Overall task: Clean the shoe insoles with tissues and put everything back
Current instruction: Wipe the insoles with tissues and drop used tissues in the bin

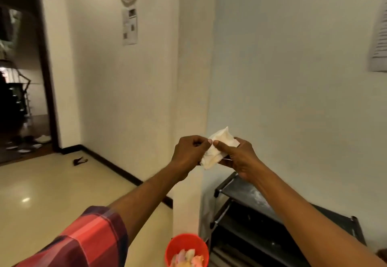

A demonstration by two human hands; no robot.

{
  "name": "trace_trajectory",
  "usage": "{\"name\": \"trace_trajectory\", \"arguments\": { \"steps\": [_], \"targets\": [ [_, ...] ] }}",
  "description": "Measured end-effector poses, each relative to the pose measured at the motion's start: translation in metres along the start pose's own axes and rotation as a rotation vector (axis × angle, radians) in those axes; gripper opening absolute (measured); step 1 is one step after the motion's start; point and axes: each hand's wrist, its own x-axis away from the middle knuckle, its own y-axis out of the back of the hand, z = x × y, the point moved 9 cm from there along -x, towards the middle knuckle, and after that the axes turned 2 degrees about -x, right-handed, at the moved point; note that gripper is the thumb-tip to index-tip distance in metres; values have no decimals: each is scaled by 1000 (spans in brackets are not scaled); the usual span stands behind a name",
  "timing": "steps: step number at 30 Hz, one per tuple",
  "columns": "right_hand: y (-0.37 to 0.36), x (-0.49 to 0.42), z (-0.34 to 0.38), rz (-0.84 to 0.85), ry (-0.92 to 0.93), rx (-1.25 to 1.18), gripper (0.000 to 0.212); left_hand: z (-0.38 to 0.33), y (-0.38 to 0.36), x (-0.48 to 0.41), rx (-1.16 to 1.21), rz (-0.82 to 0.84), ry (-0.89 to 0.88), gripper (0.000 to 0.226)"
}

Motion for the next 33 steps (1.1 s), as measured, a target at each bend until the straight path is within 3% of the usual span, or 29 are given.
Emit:
{"name": "trace_trajectory", "arguments": {
  "steps": [7,10,13,18,23,29,33],
  "targets": [
    [-113,-16,-73,161,-35,70,31,81,107,16,14,-128,136,22],
    [-144,-24,-143,249,-113,146,38,162,132,28,22,-148,265,34],
    [-152,-38,-248,294,-232,242,30,288,146,45,19,-186,460,29],
    [-133,-42,-449,375,-435,370,28,513,140,108,-93,-230,811,14],
    [-90,0,-641,443,-581,501,22,679,93,203,-200,-279,1112,13],
    [-53,69,-800,523,-698,684,24,799,41,293,-418,-235,1329,22],
    [-25,98,-863,475,-772,760,22,831,24,302,-574,-284,1303,34]
  ]
}}
